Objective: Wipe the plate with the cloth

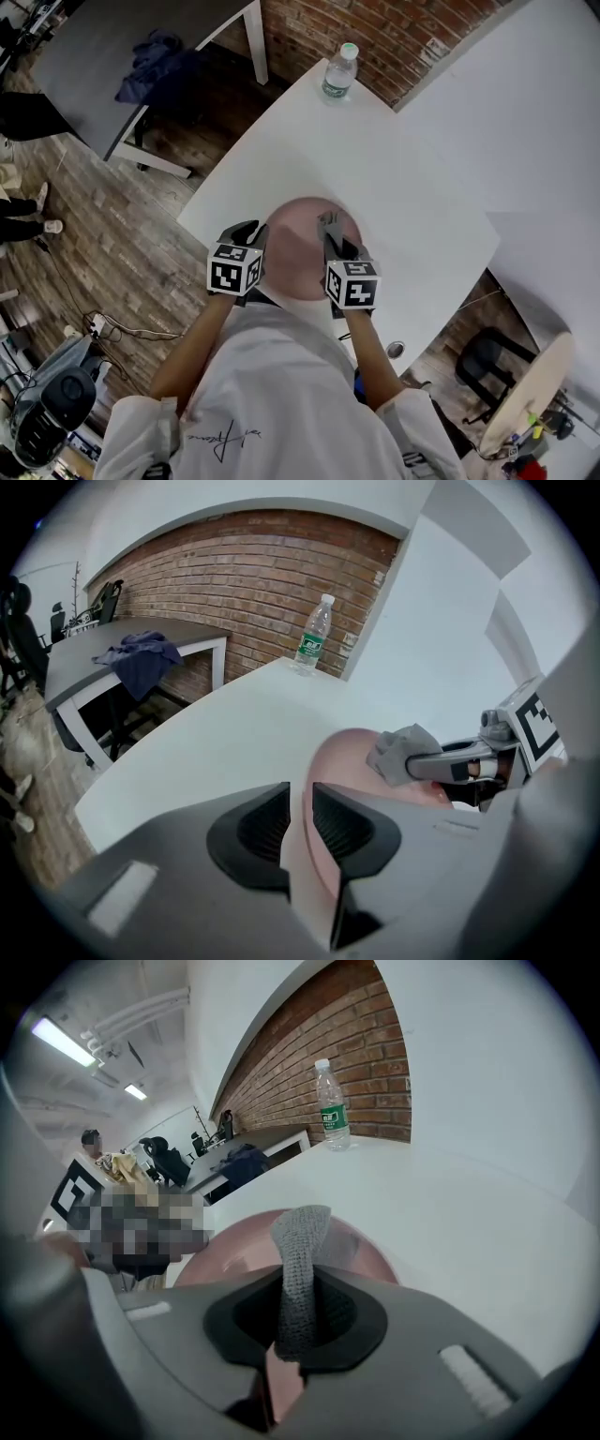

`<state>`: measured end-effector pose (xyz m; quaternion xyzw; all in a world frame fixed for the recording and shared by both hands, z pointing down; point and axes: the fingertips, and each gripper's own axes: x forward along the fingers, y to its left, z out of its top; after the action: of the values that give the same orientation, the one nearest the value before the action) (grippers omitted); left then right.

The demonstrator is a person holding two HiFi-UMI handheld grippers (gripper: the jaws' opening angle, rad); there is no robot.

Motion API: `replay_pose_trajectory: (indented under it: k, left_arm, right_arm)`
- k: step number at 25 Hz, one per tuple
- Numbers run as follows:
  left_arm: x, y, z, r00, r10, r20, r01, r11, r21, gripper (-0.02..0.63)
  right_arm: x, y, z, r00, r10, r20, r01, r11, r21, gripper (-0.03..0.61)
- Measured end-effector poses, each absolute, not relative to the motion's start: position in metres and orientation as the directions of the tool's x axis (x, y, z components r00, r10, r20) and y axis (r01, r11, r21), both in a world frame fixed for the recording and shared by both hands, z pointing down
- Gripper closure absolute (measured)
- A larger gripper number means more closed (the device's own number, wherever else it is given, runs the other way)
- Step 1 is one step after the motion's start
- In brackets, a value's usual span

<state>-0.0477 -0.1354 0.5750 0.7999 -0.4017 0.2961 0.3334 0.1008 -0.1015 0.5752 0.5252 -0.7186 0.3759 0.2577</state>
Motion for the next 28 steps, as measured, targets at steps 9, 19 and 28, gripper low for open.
replay_pose_trajectory:
  k: [9,19,28]
  left_arm:
    - [-0.037,-0.138,0.59,0.502,-0.404,0.765,-0.836,-0.454,0.309,0.555]
    - [-0.037,-0.137,0.593,0.503,-0.404,0.764,-0.838,-0.446,0.315,0.581]
    - [-0.036,-0.138,0.592,0.512,-0.4,0.76,-0.832,-0.451,0.324,0.583]
  right_arm:
    - [0.106,-0.114,0.593,-0.277,-0.543,0.792,-0.958,0.089,-0.273,0.549]
    - [0.101,-0.115,0.605,-0.266,-0.519,0.812,-0.963,0.107,-0.247,0.549]
    - [0.095,-0.125,0.607,-0.273,-0.524,0.807,-0.962,0.119,-0.248,0.549]
